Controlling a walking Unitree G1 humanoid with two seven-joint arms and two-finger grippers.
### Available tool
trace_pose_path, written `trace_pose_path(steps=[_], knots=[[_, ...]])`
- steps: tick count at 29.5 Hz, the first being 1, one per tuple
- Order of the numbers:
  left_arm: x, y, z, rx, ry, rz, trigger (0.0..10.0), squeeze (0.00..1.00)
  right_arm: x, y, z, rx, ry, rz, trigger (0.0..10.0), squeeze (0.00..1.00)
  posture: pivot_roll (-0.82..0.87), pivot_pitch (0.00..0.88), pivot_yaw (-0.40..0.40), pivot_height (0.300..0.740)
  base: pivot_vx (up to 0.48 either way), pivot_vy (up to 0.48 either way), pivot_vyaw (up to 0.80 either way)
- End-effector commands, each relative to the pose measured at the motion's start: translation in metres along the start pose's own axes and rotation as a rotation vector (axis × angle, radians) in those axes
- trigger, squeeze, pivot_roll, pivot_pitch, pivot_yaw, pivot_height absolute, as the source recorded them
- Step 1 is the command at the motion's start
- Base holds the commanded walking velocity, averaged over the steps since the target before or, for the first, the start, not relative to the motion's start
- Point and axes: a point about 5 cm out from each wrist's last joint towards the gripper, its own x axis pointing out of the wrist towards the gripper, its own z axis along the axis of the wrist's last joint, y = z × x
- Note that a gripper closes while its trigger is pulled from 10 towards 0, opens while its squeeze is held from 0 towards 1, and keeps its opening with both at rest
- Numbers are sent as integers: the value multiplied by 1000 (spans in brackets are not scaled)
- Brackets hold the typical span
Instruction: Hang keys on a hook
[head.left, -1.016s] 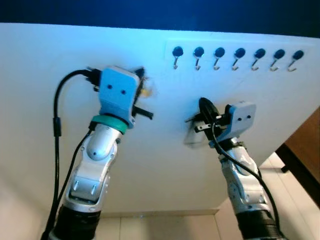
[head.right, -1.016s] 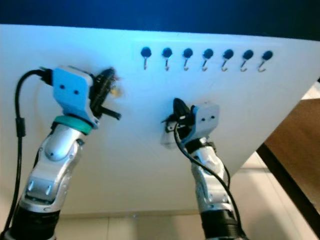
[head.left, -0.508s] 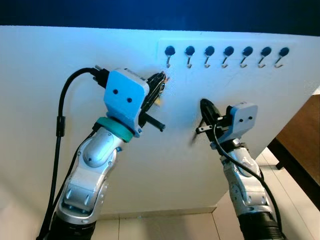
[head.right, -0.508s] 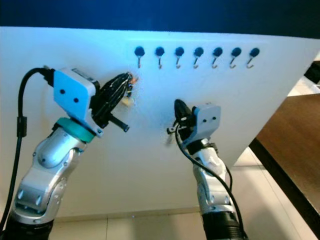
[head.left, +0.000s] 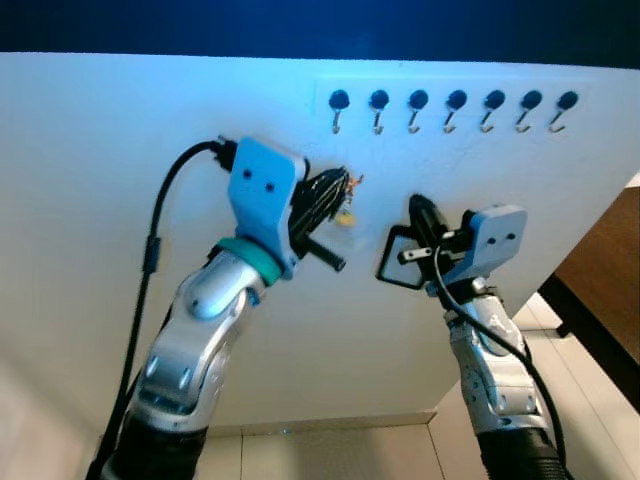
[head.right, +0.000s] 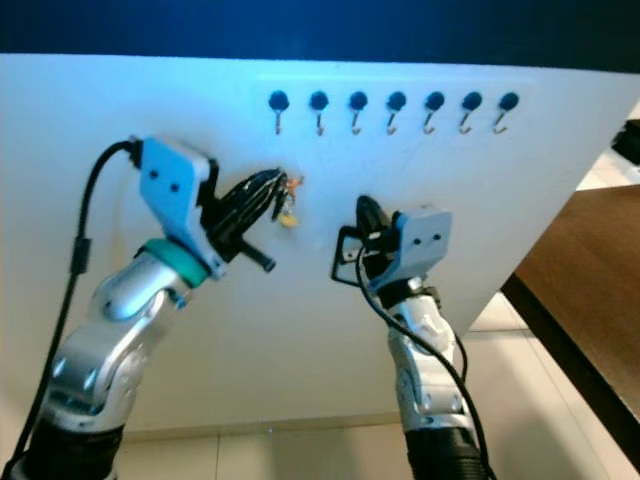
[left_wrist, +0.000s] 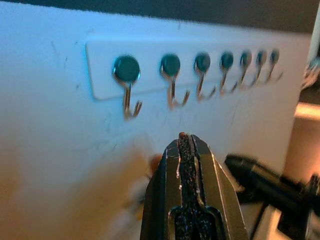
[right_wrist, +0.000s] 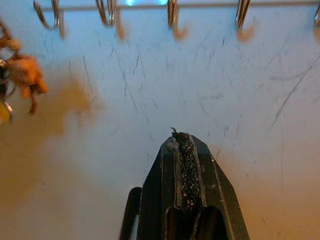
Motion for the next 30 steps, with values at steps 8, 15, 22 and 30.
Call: trace_pose_path(steps=[8, 15, 22, 30], knots=[[9, 7, 13, -72, -31, -7, 10000, 0, -1, 9, 17, -31, -40, 158, 10000, 0, 49, 92, 95, 740, 0, 0, 0], [3, 11, 20, -106, -41, -15, 10000, 0, -4, 11, 30, -18, -63, 186, 10000, 0, 52, 103, 96, 740, 0, 0, 0], [7, 7, 22, -123, -48, -25, 10000, 0, -9, 15, 23, -9, -31, 195, 10000, 0, 47, 104, 96, 740, 0, 0, 0], [17, 12, 21, -106, -28, 1, 10000, 0, -11, 12, 15, -12, 10, 170, 10000, 0, 47, 104, 99, 740, 0, 0, 0]])
